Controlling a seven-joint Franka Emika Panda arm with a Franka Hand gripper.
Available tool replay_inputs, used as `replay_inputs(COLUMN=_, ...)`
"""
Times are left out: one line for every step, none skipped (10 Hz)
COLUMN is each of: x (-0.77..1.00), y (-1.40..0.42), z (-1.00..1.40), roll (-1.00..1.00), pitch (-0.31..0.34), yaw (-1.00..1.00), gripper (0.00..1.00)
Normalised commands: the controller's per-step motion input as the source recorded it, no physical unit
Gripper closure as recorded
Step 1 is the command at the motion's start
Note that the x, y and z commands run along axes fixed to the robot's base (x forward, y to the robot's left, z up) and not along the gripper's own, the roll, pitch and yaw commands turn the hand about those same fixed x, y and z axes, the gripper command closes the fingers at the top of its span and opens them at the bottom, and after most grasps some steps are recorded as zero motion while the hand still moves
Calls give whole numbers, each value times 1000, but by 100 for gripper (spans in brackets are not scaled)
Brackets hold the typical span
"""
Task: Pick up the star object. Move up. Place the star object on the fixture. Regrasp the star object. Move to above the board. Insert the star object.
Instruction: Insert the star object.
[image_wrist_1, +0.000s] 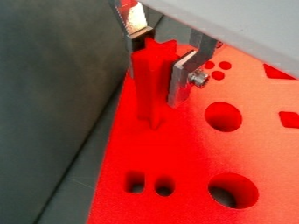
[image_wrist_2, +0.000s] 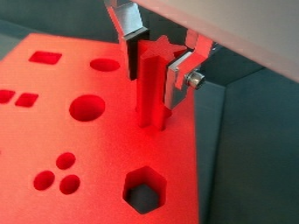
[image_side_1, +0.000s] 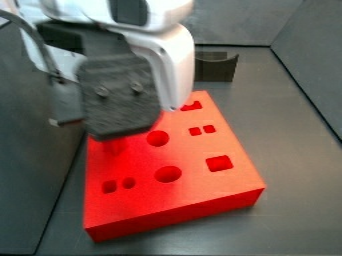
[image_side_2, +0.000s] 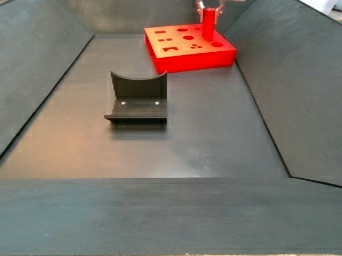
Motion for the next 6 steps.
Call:
replay_inputs(x=774, y=0, z=-849, roll=94, pitch=106, yaw=0, gripper=100)
replay_inputs(x=466, y=0, z=-894, roll=139, pitch=11, yaw=0, gripper=100)
replay_inputs(x=0, y=-40, z=-346, roll=127, pitch=-63, yaw=0, gripper=100)
replay_inputs(x=37, y=0, z=0, roll=0, pitch=36, yaw=0, gripper=100)
replay_inputs(x=0, y=0, z=0, roll=0, pitch=27, yaw=0, gripper=100)
replay_inputs(x=0, y=0, z=0, roll=0, pitch=0, yaw=0, gripper=100)
